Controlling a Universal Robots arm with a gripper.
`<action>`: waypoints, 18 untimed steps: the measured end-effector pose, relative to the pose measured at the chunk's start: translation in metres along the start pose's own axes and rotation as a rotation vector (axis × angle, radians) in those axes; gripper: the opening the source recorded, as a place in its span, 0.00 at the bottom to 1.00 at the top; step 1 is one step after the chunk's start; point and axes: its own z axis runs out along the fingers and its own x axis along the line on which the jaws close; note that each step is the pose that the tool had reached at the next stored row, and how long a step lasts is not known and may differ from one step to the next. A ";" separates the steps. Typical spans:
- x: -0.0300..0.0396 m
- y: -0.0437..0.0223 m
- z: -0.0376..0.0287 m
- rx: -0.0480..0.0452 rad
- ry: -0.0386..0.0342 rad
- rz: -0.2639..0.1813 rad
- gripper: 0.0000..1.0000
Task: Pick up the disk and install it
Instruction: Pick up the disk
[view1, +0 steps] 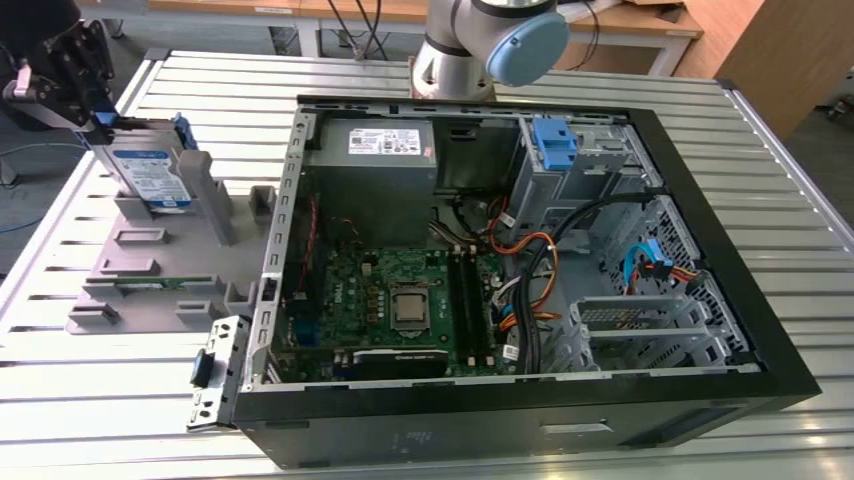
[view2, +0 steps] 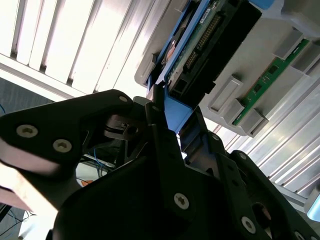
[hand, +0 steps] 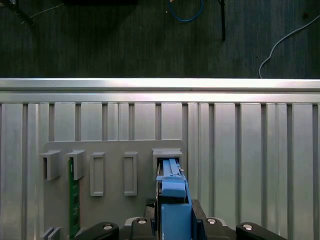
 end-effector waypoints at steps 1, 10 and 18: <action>-0.0001 0.0000 0.0000 0.0000 -0.0001 0.000 0.36; -0.0011 -0.0006 0.0005 -0.0001 -0.0006 0.000 0.36; -0.0011 -0.0006 0.0008 0.0000 -0.0007 0.000 0.36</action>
